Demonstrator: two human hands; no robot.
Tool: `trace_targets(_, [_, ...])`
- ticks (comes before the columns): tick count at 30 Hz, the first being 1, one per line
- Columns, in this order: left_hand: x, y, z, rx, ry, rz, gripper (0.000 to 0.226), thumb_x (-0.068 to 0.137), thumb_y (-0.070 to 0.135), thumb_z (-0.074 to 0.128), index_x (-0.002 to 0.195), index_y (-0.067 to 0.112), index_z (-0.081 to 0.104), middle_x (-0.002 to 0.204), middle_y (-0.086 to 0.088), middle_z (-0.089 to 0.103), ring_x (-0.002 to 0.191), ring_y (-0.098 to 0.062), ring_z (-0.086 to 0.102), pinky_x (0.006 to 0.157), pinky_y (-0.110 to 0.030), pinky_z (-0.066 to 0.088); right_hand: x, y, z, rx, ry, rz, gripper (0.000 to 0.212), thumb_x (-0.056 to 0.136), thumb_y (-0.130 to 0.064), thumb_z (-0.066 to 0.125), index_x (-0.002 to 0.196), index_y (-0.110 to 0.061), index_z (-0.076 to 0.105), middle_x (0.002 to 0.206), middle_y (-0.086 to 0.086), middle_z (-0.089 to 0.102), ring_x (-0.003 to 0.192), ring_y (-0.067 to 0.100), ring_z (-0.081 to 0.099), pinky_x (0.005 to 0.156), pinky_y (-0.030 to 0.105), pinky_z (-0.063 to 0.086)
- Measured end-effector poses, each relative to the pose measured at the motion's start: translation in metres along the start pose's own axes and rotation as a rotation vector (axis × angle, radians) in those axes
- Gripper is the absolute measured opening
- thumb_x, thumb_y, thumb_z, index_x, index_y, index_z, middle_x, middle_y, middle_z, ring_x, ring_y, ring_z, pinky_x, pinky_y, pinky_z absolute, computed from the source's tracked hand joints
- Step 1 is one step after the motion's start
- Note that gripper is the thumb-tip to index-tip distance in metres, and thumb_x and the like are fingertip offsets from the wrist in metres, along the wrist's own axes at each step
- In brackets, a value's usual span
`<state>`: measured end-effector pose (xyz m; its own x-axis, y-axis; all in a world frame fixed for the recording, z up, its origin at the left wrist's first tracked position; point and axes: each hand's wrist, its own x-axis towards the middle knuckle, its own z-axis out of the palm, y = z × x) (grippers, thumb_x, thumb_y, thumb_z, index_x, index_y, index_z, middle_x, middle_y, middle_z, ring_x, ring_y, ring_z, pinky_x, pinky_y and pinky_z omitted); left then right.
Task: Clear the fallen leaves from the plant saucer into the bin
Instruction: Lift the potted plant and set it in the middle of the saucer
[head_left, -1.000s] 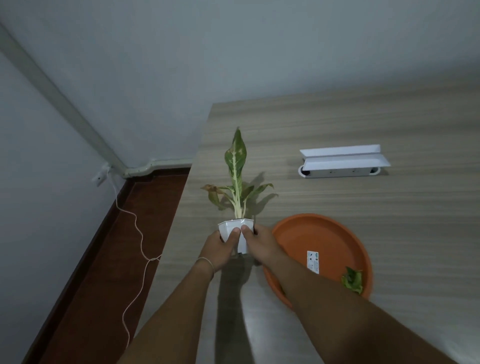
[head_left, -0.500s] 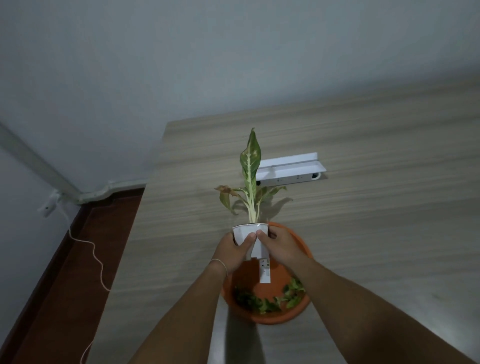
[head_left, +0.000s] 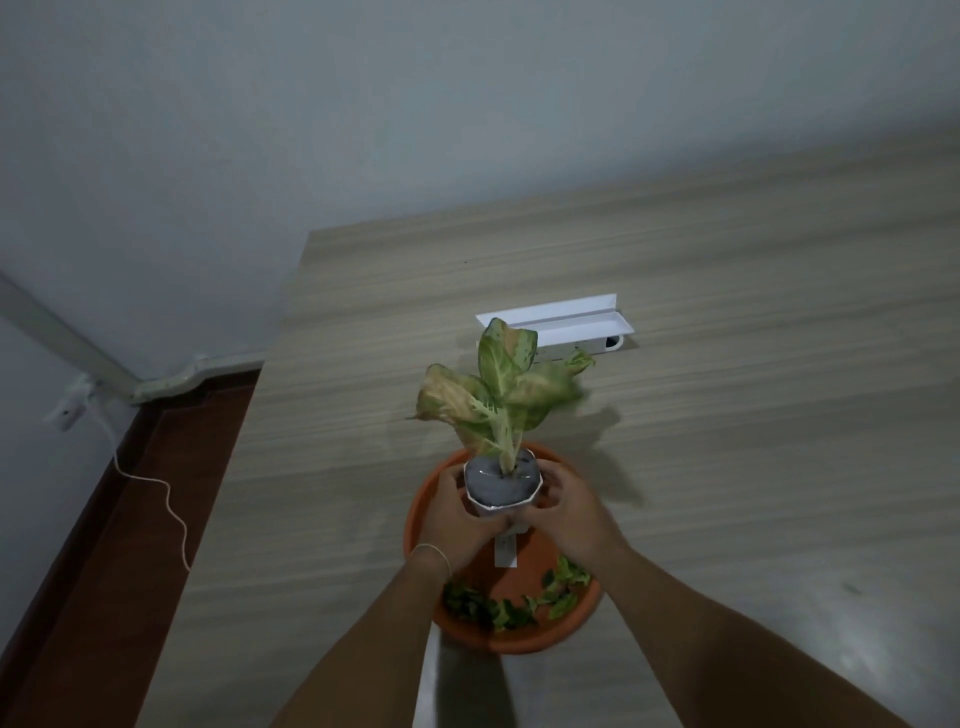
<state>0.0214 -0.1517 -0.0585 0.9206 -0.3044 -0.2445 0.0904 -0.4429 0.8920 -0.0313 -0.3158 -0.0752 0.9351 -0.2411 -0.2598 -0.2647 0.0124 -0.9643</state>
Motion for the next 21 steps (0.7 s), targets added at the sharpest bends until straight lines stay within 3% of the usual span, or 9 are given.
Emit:
trace_targets(2, [0.000,-0.004,0.001,0.030,0.005,0.034,0.068,0.056,0.039,0.090,0.113,0.030,0.053,0.112,0.016,0.064,0.104,-0.004,0.064,0.081,-0.016,0.054,-0.002,0.006,0.002,-0.002,0.011,-0.013,0.056,0.060,-0.011,0.089,0.108,-0.025,0.065,0.102,-0.009,0.074,0.098,0.013,0.070,0.078,0.030,0.058])
trace_targets(4, [-0.001,-0.007,0.001,0.052,-0.003,0.039,0.085,0.052,0.052,0.088,0.122,0.027,0.048,0.117,0.013,0.064,0.108,-0.007,0.063,0.087,-0.022,0.054,-0.006,0.007,0.004,-0.026,0.026,-0.015,0.057,0.059,-0.007,0.090,0.106,-0.025,0.063,0.100,-0.010,0.072,0.096,0.005,0.069,0.078,0.027,0.059])
trace_targets(7, [0.000,-0.011,0.002,0.041,-0.067,0.025,0.087,0.061,0.039,0.086,0.135,0.021,0.042,0.120,0.013,0.060,0.114,-0.009,0.060,0.083,-0.009,0.049,-0.013,0.004,0.002,-0.084,0.023,-0.076,0.049,0.076,-0.010,0.079,0.120,-0.017,0.056,0.105,-0.015,0.065,0.103,0.014,0.067,0.072,0.014,0.053])
trace_targets(9, [-0.002,-0.007,0.002,0.014,-0.074,0.036,0.086,0.067,0.030,0.085,0.139,0.017,0.039,0.124,0.008,0.059,0.115,-0.011,0.058,0.089,-0.010,0.048,-0.017,-0.003,-0.001,-0.061,0.030,-0.062,0.047,0.088,0.001,0.063,0.130,-0.014,0.048,0.102,-0.010,0.058,0.106,0.024,0.064,0.074,0.012,0.050])
trace_targets(10, [-0.002,-0.005,0.002,0.013,-0.078,0.030,0.087,0.067,0.033,0.084,0.139,0.017,0.038,0.125,0.007,0.059,0.116,-0.012,0.058,0.093,-0.014,0.048,-0.016,-0.003,0.000,-0.064,0.034,-0.069,0.050,0.087,0.001,0.064,0.130,-0.016,0.046,0.102,-0.011,0.056,0.100,0.016,0.065,0.075,0.010,0.048])
trace_targets(12, [-0.004,-0.002,0.001,0.043,-0.110,0.022,0.078,0.071,0.034,0.081,0.135,0.020,0.039,0.122,0.015,0.057,0.118,-0.010,0.057,0.091,-0.007,0.045,-0.018,-0.005,0.000,-0.165,-0.007,-0.092,0.060,0.075,-0.014,0.080,0.126,-0.019,0.048,0.104,-0.016,0.057,0.094,-0.007,0.060,0.073,0.004,0.045])
trace_targets(14, [-0.007,0.002,-0.004,0.112,-0.136,0.051,0.074,0.071,0.022,0.083,0.131,0.024,0.040,0.120,0.018,0.054,0.113,-0.003,0.055,0.086,-0.002,0.041,-0.019,-0.004,0.003,-0.227,-0.010,-0.065,0.062,0.072,-0.030,0.082,0.125,-0.021,0.051,0.105,-0.016,0.059,0.098,-0.004,0.061,0.073,0.004,0.046])
trace_targets(18, [-0.015,0.002,-0.023,0.261,-0.175,0.020,0.101,0.057,0.023,0.091,0.140,0.020,0.033,0.136,0.006,0.048,0.124,-0.014,0.049,0.105,-0.032,0.043,-0.030,-0.011,0.005,-0.399,-0.041,-0.021,0.039,0.076,-0.030,0.080,0.103,-0.042,0.054,0.094,-0.023,0.059,0.086,-0.004,0.058,0.069,0.009,0.042])
trace_targets(21, [-0.028,0.012,-0.034,0.359,-0.185,-0.060,0.109,0.063,0.024,0.087,0.150,0.018,0.020,0.147,-0.002,0.043,0.130,-0.022,0.046,0.103,-0.031,0.042,-0.043,-0.018,0.007,-0.442,-0.032,-0.047,0.037,0.077,-0.022,0.077,0.104,-0.040,0.057,0.097,-0.011,0.063,0.095,0.011,0.060,0.075,0.018,0.045])
